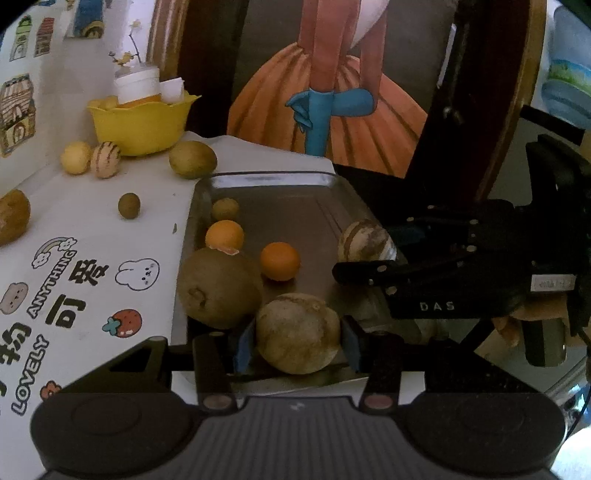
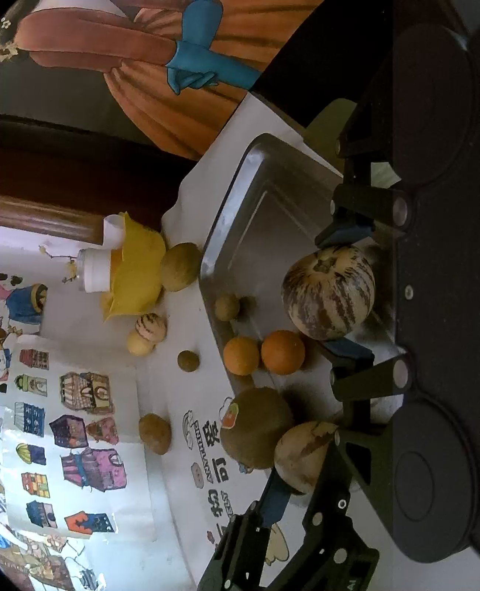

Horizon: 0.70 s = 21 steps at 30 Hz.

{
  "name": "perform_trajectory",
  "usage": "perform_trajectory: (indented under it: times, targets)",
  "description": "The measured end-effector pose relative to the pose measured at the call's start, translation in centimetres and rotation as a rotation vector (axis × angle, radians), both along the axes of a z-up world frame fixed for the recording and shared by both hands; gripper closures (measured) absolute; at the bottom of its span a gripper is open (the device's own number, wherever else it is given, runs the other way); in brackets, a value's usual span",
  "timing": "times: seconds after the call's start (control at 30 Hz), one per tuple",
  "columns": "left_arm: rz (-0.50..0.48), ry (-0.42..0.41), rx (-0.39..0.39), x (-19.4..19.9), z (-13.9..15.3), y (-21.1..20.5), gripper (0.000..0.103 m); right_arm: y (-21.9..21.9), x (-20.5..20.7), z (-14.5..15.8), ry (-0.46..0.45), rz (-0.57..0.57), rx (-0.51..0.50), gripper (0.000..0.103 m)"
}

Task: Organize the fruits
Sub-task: 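Carry the melon with the right tool while the left tool carries the brown fruit over the tray, then lower and release the melon from the right tool while the left tool releases the brown fruit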

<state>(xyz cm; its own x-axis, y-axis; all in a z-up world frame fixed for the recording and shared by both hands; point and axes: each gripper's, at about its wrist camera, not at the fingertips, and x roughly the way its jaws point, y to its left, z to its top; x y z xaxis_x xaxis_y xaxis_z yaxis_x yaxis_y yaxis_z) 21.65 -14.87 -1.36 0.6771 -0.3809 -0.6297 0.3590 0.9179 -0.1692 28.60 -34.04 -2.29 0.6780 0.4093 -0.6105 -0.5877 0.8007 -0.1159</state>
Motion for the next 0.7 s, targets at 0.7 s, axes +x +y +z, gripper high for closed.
perform_trajectory:
  times: [0.7]
  targets:
    - [0.024, 0.050, -0.022, 0.56, -0.54, 0.33, 0.048, -0.54, 0.59, -0.79, -0.013, -0.032, 0.015, 0.049]
